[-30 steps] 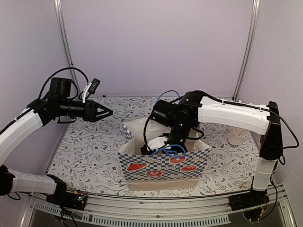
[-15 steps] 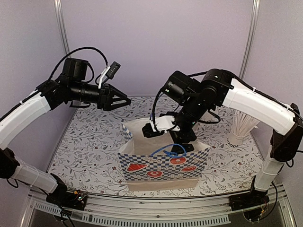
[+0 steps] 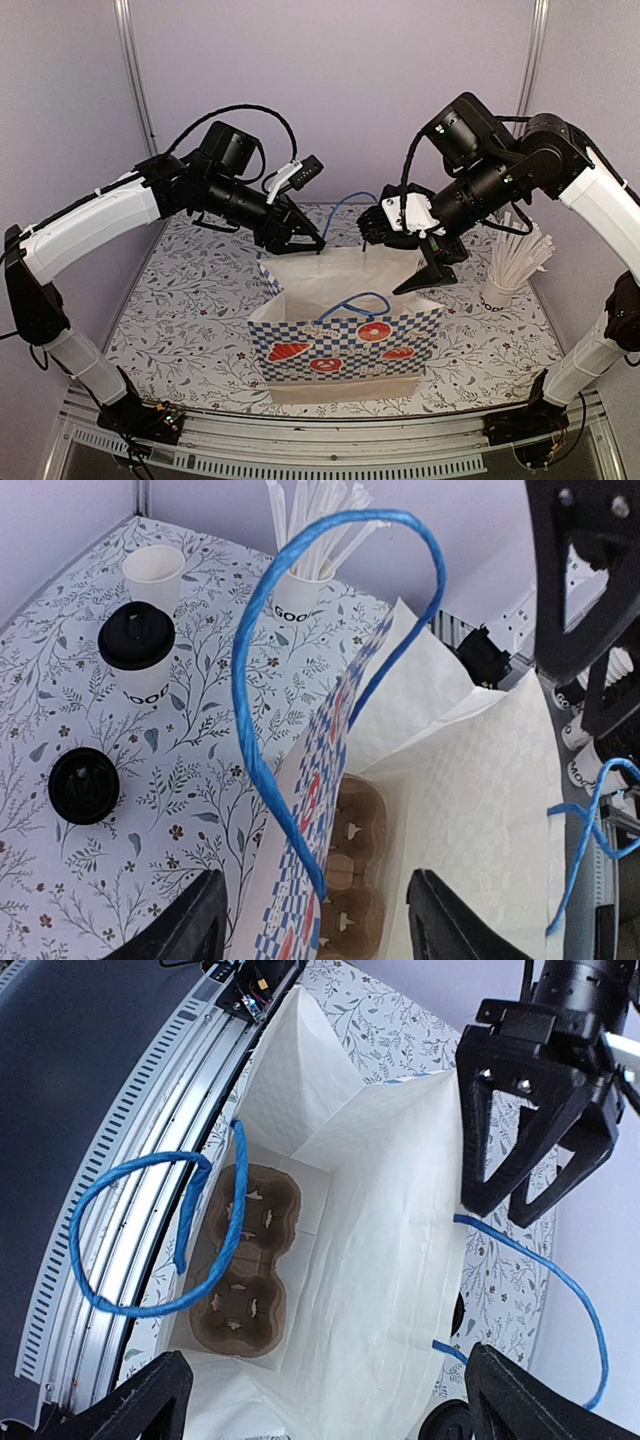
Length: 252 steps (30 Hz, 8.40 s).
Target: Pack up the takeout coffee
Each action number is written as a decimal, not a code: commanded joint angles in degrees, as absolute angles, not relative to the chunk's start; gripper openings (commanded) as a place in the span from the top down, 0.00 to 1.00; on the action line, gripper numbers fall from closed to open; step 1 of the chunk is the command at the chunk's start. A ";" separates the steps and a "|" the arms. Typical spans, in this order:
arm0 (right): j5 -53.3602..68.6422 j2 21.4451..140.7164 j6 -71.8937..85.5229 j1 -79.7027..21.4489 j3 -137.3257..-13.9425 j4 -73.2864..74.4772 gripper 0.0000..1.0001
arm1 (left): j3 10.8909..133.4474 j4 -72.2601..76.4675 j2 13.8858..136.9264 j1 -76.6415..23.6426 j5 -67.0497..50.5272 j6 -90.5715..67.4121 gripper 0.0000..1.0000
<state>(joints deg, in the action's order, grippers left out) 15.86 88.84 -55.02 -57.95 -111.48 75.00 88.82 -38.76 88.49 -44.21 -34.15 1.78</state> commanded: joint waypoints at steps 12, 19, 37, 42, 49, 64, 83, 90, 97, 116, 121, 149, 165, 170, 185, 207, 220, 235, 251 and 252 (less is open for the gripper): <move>19.00 75.28 -56.27 -38.92 -101.70 68.13 0.01 | 95.66 -47.85 96.14 -49.62 -27.39 6.67 0.81; 22.55 80.36 -48.17 -30.03 -96.16 60.55 0.01 | 86.53 -45.80 87.87 -49.34 -24.11 7.30 0.98; 23.70 81.44 -35.36 -25.75 -79.98 41.13 0.01 | 83.86 -48.92 79.35 -49.83 -8.26 7.32 1.00; 23.10 79.96 -35.60 -25.80 -77.22 40.09 0.01 | 86.65 -50.43 80.30 -52.25 -1.78 8.38 1.00; 21.66 79.98 -35.77 -25.70 -76.31 39.49 0.01 | 87.17 -48.96 81.76 -59.73 -0.25 4.03 1.00; 21.74 79.19 -36.39 -25.74 -73.85 39.55 0.01 | 92.16 -55.10 88.83 -82.52 19.21 -6.23 0.64; 24.12 79.62 -36.74 -25.69 -73.87 40.51 0.01 | 92.38 -56.38 92.25 -93.28 38.29 -8.38 0.50; 24.43 81.15 -34.37 -25.39 -76.30 41.33 0.01 | 91.32 -55.09 89.70 -86.12 35.34 -8.58 0.46; 23.97 84.42 -34.44 -25.25 -80.11 43.67 0.01 | 85.05 -48.19 83.42 -73.52 27.32 -7.96 0.38; 15.28 105.74 -31.06 -25.24 -98.41 49.01 0.01 | 74.69 -35.35 72.94 -56.33 8.91 -2.94 0.28; 12.79 110.16 -29.74 -25.21 -101.91 48.27 0.01 | 73.46 -33.82 70.33 -55.40 8.57 -4.64 0.22; 10.41 119.48 -27.60 -23.58 -107.58 51.40 0.06 | 69.18 -30.61 64.52 -53.36 7.37 -7.33 0.20; 11.46 118.88 -27.34 -23.56 -107.19 51.75 0.25 | 68.10 -30.08 62.57 -53.30 7.41 -8.16 0.20; 12.72 114.48 -27.53 -23.56 -104.30 52.34 0.30 | 68.24 -30.20 61.75 -53.27 8.28 -8.52 0.20; 18.42 93.90 -29.61 -24.15 -82.90 56.56 0.33 | 67.20 -27.18 58.89 -53.22 13.56 -10.01 0.21; 17.72 84.20 -29.26 -26.93 -64.94 45.82 0.21 | 60.70 -23.19 53.92 -53.09 15.37 -10.65 0.21; 22.92 85.06 -31.72 -27.19 -74.83 54.78 0.01 | 61.15 -23.37 54.43 -53.00 15.22 -9.46 0.19; 17.32 92.91 -71.13 -28.05 -90.58 66.94 0.02 | 62.15 -25.71 54.92 -52.95 14.52 -7.82 0.17; 8.72 96.32 -78.05 -32.25 -83.51 65.83 0.13 | 60.16 -25.71 53.09 -52.67 14.88 -7.03 0.16; 8.70 96.68 -77.93 -32.28 -83.38 65.83 0.13 | 60.12 -25.66 53.09 -52.69 14.89 -7.03 0.16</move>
